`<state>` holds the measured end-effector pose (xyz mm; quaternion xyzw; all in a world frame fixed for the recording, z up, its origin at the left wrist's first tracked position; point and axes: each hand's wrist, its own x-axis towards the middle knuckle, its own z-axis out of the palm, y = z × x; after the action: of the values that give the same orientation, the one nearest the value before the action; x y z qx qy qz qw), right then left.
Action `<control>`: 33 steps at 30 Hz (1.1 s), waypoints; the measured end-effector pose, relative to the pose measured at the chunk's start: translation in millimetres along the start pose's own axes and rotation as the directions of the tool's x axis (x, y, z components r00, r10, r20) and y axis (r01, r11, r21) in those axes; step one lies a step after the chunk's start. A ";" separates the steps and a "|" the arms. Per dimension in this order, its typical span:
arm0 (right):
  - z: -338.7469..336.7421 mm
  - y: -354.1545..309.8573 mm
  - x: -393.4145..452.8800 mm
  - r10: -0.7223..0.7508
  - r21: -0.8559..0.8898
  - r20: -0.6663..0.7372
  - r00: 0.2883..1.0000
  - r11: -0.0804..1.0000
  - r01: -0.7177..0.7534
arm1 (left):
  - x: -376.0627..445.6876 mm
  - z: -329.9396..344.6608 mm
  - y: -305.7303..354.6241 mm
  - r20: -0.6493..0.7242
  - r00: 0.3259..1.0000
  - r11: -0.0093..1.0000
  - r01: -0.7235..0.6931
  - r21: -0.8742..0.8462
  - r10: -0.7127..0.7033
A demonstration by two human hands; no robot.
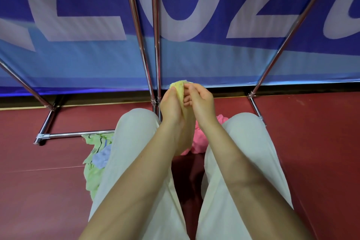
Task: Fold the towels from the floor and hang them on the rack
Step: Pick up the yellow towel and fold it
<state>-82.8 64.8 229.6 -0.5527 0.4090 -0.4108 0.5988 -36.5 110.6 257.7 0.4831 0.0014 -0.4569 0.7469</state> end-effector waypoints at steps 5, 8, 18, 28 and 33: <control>-10.6 -9.0 3.3 -0.149 -0.227 0.050 0.987 0.961 0.157 | -9.7 9.4 5.1 0.037 0.999 0.998 -0.023 0.053 0.021; -16.7 -9.8 3.4 -0.264 -0.357 0.095 0.960 0.891 0.281 | -4.1 7.9 9.1 -0.026 0.999 0.988 -0.038 0.152 0.043; -32.8 -6.3 2.3 -0.407 -0.477 0.098 0.908 0.782 0.402 | 8.3 -4.5 6.0 0.023 0.999 0.948 -0.042 0.314 0.037; -35.7 -2.9 -7.3 -0.288 -0.260 -0.019 0.958 0.926 0.273 | 4.6 -7.9 -0.5 0.129 0.991 0.876 -0.092 0.473 0.035; -38.2 -3.0 -8.2 -0.169 -0.085 -0.141 0.976 0.984 0.158 | -1.3 -5.8 -5.2 0.270 0.962 0.896 -0.150 0.418 0.035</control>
<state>-121.6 59.9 230.8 -0.5742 0.4203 -0.4829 0.5103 -38.3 115.1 251.5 0.5738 -0.2201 -0.4679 0.6351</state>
